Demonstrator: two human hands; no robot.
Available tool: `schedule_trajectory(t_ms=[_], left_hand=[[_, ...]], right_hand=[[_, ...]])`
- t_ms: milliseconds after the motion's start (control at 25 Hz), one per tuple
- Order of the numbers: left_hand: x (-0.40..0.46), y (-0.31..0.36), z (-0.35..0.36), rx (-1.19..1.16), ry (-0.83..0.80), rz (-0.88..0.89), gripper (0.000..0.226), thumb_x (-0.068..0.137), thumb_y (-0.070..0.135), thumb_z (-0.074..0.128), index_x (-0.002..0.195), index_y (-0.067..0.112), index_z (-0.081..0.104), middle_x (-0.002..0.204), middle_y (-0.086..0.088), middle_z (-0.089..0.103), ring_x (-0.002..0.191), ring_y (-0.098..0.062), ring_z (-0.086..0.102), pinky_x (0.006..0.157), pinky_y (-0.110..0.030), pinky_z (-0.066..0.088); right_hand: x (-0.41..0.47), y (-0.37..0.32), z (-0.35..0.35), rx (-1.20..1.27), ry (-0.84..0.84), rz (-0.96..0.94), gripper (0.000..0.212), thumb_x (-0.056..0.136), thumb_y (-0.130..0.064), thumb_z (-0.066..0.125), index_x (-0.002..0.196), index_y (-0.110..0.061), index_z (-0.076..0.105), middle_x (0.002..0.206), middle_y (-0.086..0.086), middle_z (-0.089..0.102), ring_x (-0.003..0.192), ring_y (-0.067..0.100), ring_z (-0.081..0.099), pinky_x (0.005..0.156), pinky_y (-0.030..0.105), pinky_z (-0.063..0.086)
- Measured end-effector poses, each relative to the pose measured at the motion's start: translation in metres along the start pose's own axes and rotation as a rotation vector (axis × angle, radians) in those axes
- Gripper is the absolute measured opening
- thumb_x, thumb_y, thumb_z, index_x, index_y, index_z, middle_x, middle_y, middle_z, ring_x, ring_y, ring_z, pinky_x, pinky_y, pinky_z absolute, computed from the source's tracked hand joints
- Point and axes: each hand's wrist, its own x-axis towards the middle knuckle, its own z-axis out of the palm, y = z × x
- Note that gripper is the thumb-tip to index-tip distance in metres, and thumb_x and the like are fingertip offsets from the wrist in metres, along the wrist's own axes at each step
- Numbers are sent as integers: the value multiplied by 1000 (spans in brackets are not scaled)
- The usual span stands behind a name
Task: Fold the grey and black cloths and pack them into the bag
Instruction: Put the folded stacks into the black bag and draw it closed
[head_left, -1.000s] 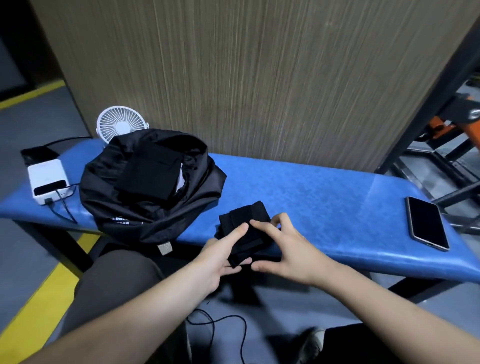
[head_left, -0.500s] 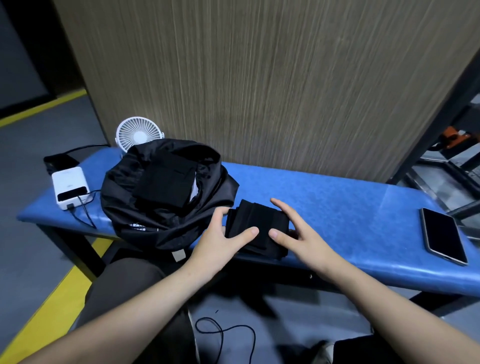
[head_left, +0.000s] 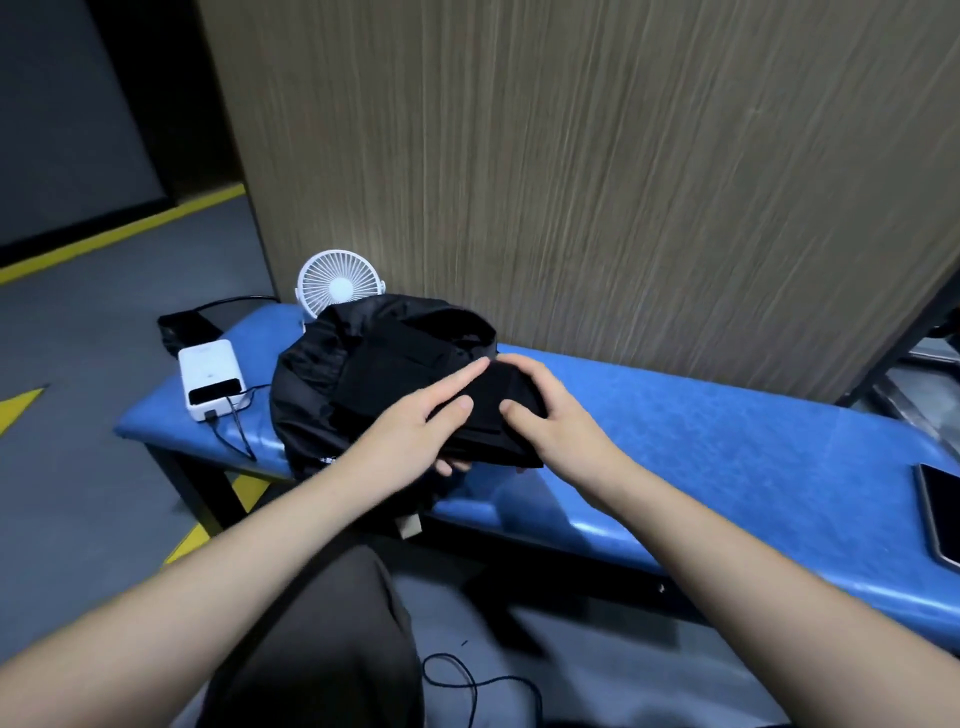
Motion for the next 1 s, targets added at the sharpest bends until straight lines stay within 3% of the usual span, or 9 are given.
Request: schedule_trajectory(t_ms=[120,160,320,520,680,760,840,920,1000], left_hand=[[10,9,-40,-41,55,-12,42,102,22,52,136,47,54,117,6,71,76,-26,75,61,-30,61],[13,10,-53,-38,79,-7,41,101,21,54,136,44,55,118,9,70,78,-21,75,63,-30,61],[28,3,-92,-30,146,1,40,99,21,58,132,43,59,123,11,65,87,-12,72,66,-25,59],[55,-31,-118,112,200,2,40,99,25,58,135,43,55,133,18,59,120,3,54,105,-21,41],[65,-60,-115,234,138,-59,42,102,35,51,142,47,44,138,18,52,126,-4,47,105,-21,34],[66,-67,-117,237,116,-45,44,103,36,48,145,46,39,142,19,48,128,-1,43,100,-10,31],[66,-66,-121,237,94,-5,46,103,34,48,147,41,38,145,20,44,129,5,40,98,-1,29],[65,-66,-124,256,82,3,52,103,34,50,151,40,32,147,21,41,130,7,38,107,-9,29],[59,-73,-133,280,61,-64,70,97,48,54,155,42,16,143,19,41,129,0,43,110,-20,32]], right_hand=[[29,-24,21,-48,-9,-69,49,98,-25,57,136,-54,47,137,-6,46,119,-10,48,97,10,39],[40,-30,28,-56,-23,-81,49,97,-28,59,137,-53,48,137,-7,44,123,-11,44,101,9,36],[79,-45,52,-178,-112,-137,67,81,-44,78,138,-51,45,145,0,35,136,-1,29,114,20,27],[128,-43,71,-327,-160,-124,77,78,-41,82,143,-43,41,149,6,26,142,14,31,112,22,27],[145,-15,79,-414,-232,-45,83,77,-49,81,146,-48,36,153,10,22,147,26,26,121,36,25],[152,-15,81,-657,-164,-101,83,75,-61,76,146,-49,35,160,8,14,148,29,20,121,46,21],[156,-23,83,-963,-79,-251,85,73,-71,69,146,-38,38,165,6,10,151,27,11,121,50,14],[158,-30,88,-997,-132,-323,88,75,-68,70,145,-23,39,160,4,26,149,26,23,119,50,24],[156,-32,92,-883,-210,-272,90,77,-62,74,145,-18,35,148,2,41,138,25,38,109,48,39]])
